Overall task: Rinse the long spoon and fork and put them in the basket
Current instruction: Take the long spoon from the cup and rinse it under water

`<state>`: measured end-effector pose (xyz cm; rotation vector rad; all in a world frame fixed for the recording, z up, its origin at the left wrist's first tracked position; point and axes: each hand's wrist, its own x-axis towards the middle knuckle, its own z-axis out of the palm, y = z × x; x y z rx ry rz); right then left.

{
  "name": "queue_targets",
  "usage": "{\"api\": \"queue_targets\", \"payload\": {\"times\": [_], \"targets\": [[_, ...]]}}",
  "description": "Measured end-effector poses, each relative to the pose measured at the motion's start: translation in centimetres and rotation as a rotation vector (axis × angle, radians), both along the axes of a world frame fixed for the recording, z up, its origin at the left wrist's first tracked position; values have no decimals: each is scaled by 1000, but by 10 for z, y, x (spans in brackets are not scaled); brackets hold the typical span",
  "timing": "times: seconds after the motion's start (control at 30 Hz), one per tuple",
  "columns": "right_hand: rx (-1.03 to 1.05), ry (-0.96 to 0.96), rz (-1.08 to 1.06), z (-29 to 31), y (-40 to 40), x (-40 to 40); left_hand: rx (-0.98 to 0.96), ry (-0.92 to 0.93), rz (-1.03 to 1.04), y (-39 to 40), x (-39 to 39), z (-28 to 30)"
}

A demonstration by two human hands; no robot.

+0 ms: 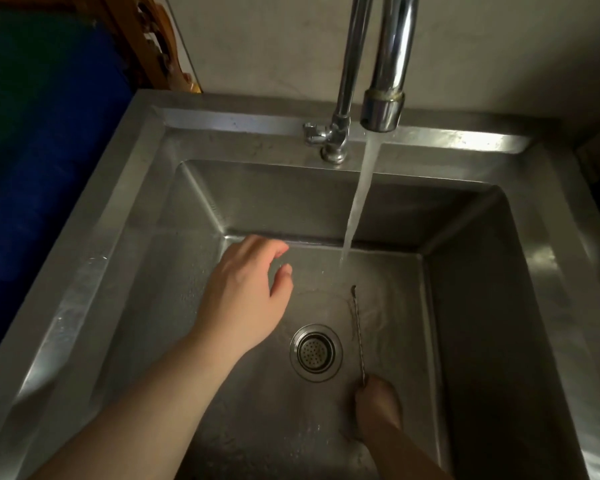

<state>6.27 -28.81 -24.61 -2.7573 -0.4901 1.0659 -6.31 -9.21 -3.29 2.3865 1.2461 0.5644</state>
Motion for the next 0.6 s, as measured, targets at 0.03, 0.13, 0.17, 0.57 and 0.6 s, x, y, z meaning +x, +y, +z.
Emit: {"api": "queue_targets", "payload": {"times": [0.03,0.13,0.17,0.57,0.6], "targets": [[-4,-16,21,-1,-1,1,28,16,-1,0,-3,0],[-9,-6,63,-2,0,5,74,66,2,-1,-10,0],[-20,1,81,-1,1,5,83,87,5,-2,-13,1],[449,-141,271,123,42,-2,58,140,104,-14,-53,60],[512,-158,291,142,46,-6,61,137,115,-15,-58,70]]}}
